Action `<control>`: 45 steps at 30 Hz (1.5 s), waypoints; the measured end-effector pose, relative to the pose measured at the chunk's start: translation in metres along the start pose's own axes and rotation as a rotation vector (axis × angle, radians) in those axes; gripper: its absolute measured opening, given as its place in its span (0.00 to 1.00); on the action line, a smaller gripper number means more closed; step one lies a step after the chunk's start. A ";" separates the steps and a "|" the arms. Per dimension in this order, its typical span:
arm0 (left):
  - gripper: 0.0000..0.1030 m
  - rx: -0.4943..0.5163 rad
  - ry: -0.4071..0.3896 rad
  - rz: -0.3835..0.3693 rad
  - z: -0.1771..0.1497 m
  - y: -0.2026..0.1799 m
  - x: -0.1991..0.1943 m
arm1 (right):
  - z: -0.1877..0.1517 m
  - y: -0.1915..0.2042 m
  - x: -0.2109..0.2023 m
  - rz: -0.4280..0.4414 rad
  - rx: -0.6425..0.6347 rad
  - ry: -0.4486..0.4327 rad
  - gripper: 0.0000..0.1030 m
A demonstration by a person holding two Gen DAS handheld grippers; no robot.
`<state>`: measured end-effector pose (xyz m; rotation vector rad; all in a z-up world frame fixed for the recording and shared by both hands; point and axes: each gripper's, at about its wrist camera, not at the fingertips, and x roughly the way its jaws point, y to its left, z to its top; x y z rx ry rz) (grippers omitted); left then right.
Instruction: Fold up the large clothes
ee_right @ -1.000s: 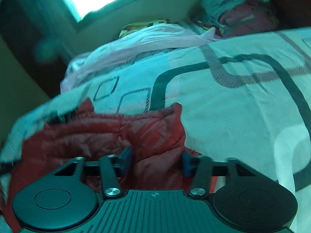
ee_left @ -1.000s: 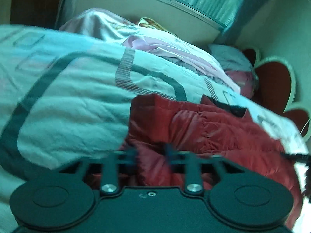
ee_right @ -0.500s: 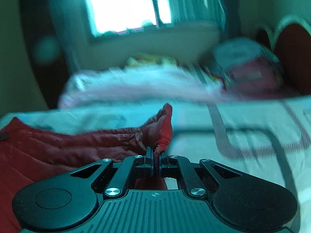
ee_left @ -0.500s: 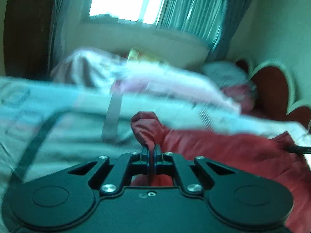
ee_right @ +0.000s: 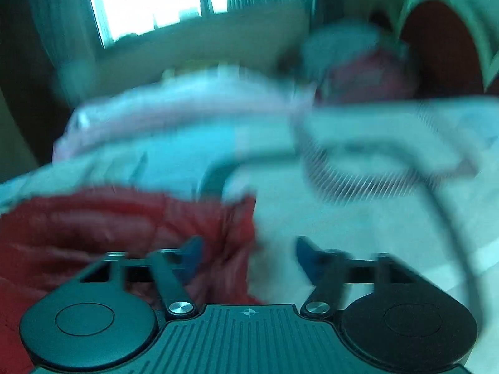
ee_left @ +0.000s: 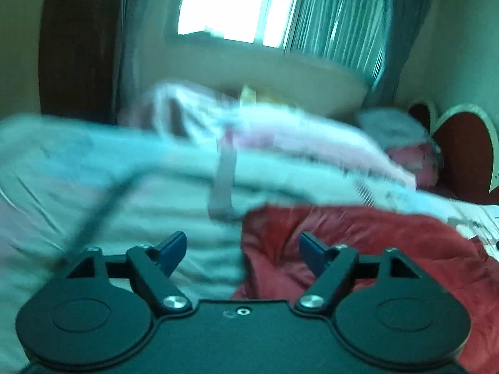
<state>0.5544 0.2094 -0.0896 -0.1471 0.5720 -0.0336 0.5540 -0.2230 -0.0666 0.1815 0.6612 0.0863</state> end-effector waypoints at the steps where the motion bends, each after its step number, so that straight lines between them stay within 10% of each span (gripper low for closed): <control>1: 0.66 0.015 -0.027 -0.011 0.000 -0.005 -0.019 | 0.001 0.005 -0.013 0.029 -0.013 -0.013 0.66; 9: 0.50 0.180 -0.106 -0.116 -0.073 -0.072 -0.130 | -0.052 0.066 -0.093 0.128 -0.189 -0.040 0.48; 15: 0.48 0.218 0.054 -0.065 -0.111 -0.063 -0.086 | -0.092 0.069 -0.058 0.064 -0.177 0.110 0.39; 22: 0.49 0.234 0.006 -0.025 -0.104 -0.073 -0.116 | -0.080 0.067 -0.074 -0.023 -0.145 0.075 0.39; 26: 0.51 0.268 -0.077 -0.057 -0.108 -0.096 -0.151 | -0.092 0.090 -0.123 0.093 -0.168 0.002 0.39; 34: 0.57 0.281 0.033 0.042 -0.130 -0.077 -0.127 | -0.132 0.126 -0.100 0.063 -0.282 0.082 0.39; 39: 0.79 0.111 0.057 0.206 -0.133 -0.017 -0.153 | -0.131 0.070 -0.130 -0.066 -0.091 0.050 0.44; 41: 0.75 -0.031 0.061 0.175 -0.135 0.002 -0.168 | -0.133 0.043 -0.145 -0.041 0.056 0.033 0.79; 45: 0.74 -0.325 0.065 0.023 -0.143 0.017 -0.184 | -0.140 0.010 -0.160 0.061 0.311 0.048 0.81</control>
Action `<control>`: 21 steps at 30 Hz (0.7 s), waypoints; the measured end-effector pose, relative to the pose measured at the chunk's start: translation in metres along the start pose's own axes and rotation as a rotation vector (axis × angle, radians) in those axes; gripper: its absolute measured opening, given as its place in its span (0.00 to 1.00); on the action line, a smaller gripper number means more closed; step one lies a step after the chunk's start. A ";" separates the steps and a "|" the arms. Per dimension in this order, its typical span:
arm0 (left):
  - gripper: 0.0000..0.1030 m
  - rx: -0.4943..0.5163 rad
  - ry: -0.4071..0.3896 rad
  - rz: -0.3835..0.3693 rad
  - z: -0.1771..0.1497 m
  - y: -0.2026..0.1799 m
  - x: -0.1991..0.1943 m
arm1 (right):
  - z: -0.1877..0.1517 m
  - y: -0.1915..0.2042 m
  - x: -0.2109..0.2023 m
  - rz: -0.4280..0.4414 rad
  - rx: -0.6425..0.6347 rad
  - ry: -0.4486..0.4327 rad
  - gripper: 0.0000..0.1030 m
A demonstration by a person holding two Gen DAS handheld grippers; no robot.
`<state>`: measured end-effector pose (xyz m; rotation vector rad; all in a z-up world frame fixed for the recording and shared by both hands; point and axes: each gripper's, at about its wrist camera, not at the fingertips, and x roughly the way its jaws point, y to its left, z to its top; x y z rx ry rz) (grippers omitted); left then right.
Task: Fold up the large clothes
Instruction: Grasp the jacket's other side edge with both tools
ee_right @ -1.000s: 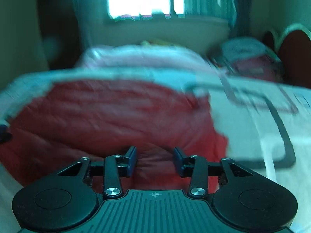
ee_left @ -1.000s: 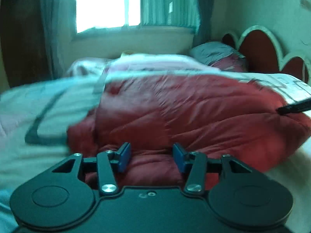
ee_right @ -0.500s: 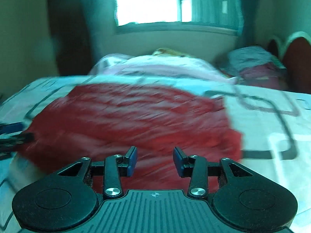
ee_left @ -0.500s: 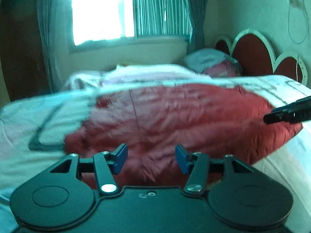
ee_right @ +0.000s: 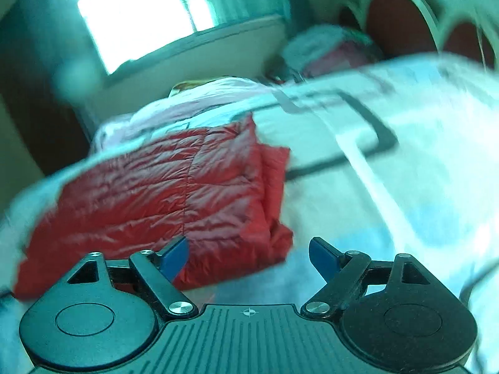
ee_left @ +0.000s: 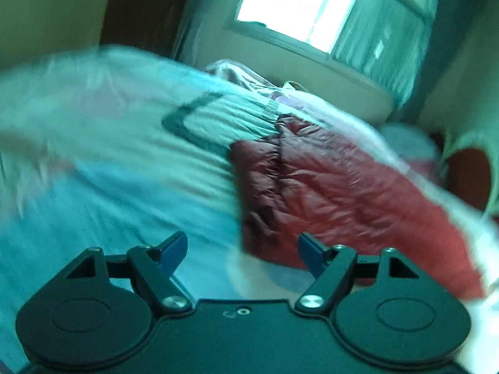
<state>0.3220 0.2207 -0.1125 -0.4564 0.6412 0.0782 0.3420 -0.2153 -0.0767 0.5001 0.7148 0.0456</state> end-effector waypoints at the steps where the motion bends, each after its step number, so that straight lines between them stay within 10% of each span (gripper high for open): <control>1: 0.72 -0.065 0.010 -0.049 -0.002 0.002 0.001 | -0.001 -0.009 0.001 0.042 0.086 0.011 0.81; 6: 0.67 -0.310 0.075 -0.204 -0.015 0.007 0.022 | -0.002 -0.035 0.009 0.150 0.356 0.043 0.81; 18: 0.44 -0.337 0.075 -0.193 0.005 0.003 0.073 | 0.008 -0.046 0.047 0.196 0.441 0.054 0.67; 21: 0.33 -0.307 0.079 -0.165 0.010 -0.001 0.077 | 0.014 -0.040 0.058 0.179 0.393 0.082 0.38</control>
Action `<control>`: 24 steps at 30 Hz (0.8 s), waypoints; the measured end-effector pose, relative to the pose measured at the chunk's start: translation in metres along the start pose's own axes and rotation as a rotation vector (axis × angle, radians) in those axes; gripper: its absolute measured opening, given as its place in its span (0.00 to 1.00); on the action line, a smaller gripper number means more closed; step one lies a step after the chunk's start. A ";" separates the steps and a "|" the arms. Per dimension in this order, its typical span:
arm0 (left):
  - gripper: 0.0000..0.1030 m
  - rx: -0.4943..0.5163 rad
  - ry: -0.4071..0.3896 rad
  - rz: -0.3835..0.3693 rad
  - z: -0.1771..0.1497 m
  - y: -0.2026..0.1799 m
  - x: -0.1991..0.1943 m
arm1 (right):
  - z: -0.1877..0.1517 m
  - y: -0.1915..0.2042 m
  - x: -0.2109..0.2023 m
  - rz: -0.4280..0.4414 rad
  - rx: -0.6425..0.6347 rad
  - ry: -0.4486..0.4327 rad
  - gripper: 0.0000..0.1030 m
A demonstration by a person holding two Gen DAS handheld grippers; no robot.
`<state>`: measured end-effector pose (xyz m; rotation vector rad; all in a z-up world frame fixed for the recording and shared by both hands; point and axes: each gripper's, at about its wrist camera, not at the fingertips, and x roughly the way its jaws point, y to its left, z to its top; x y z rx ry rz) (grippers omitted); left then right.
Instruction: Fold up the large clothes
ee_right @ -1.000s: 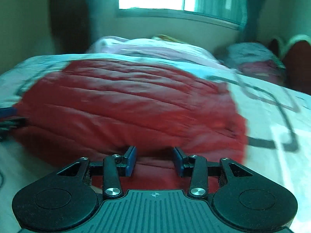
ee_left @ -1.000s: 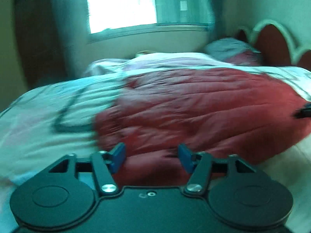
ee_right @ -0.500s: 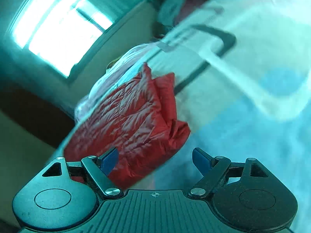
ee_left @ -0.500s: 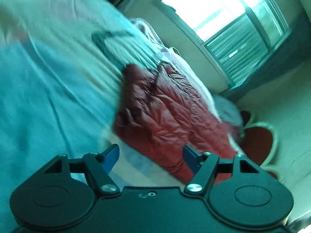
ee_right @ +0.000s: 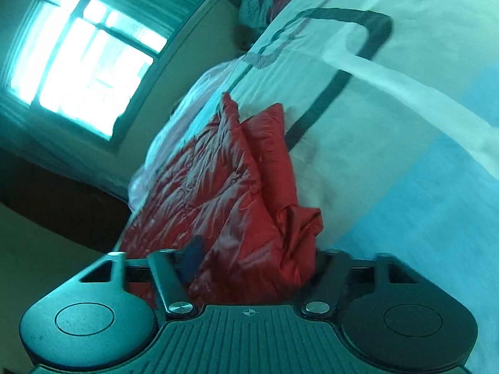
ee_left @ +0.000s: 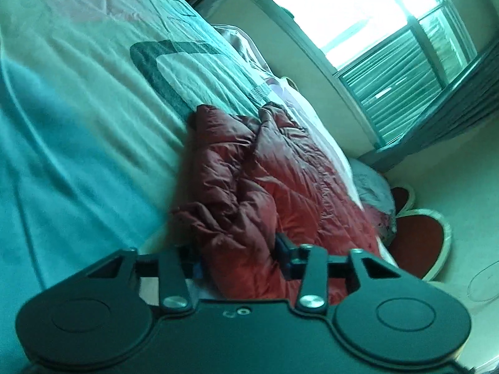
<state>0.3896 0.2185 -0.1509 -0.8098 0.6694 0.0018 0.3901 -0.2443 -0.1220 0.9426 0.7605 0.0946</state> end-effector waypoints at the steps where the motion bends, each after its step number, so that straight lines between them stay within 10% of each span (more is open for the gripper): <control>1: 0.27 0.021 0.001 0.010 0.001 -0.003 0.000 | 0.001 0.000 0.002 0.008 -0.004 0.009 0.29; 7: 0.17 0.112 -0.014 0.027 0.002 -0.021 -0.011 | 0.000 0.016 -0.012 0.013 -0.109 -0.009 0.14; 24: 0.17 0.123 0.001 0.007 -0.046 -0.019 -0.087 | -0.028 0.011 -0.092 0.001 -0.161 0.003 0.13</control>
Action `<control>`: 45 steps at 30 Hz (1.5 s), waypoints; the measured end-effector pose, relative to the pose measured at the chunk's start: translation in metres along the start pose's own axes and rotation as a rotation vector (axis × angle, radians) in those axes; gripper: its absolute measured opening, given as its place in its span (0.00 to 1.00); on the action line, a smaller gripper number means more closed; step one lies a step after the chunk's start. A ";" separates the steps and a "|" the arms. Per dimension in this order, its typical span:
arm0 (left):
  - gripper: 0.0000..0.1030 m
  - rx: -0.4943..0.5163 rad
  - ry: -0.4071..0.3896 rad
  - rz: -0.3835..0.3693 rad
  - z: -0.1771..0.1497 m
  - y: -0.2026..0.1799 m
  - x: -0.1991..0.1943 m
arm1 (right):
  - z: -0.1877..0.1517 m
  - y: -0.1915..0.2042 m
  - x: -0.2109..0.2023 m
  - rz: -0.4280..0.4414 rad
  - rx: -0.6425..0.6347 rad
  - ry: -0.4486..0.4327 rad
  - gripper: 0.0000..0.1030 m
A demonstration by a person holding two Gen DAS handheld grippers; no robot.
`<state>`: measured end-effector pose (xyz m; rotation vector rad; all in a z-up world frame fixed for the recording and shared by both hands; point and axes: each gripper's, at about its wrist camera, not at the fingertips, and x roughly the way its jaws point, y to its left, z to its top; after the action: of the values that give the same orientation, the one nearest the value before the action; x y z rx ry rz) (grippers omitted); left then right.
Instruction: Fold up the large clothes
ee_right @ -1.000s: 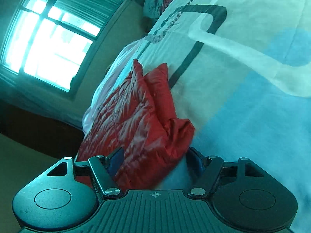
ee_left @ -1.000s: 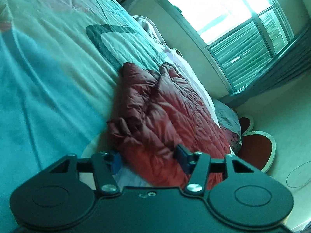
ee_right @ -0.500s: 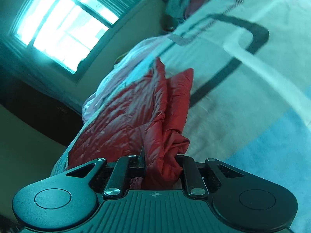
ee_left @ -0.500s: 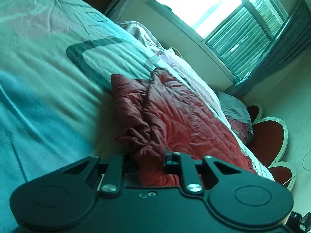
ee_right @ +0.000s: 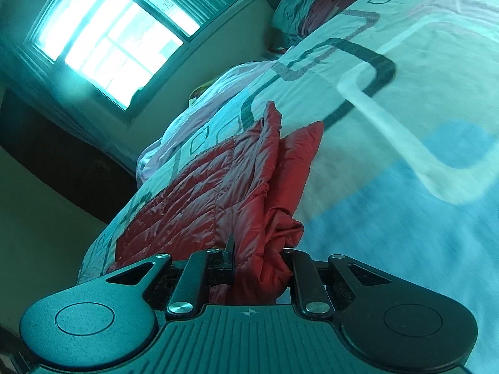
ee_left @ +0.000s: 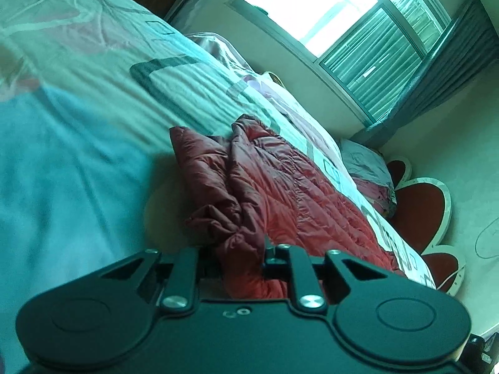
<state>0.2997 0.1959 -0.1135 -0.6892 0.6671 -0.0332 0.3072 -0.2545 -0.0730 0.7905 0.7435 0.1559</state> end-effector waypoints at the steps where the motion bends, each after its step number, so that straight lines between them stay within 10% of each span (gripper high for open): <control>1: 0.17 0.000 0.002 0.000 -0.005 0.001 -0.005 | -0.003 -0.001 -0.005 -0.002 0.001 0.001 0.13; 27: 0.17 -0.055 0.009 0.020 -0.104 0.027 -0.105 | -0.083 -0.054 -0.116 -0.004 0.042 0.052 0.13; 35: 0.50 -0.043 -0.004 0.062 -0.114 0.031 -0.098 | -0.090 -0.072 -0.100 -0.041 0.065 0.097 0.23; 39: 0.80 0.000 0.004 0.072 -0.113 0.018 -0.100 | -0.085 -0.063 -0.125 -0.137 -0.021 0.001 0.71; 44: 0.81 -0.014 0.014 0.068 -0.114 0.017 -0.098 | -0.079 -0.061 -0.156 -0.202 -0.031 -0.103 0.68; 45: 0.80 -0.020 0.019 0.064 -0.113 0.017 -0.098 | -0.078 -0.055 -0.157 -0.204 -0.041 -0.105 0.53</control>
<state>0.1531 0.1675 -0.1333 -0.6872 0.7081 0.0255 0.1319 -0.3091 -0.0615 0.6746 0.7150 -0.0537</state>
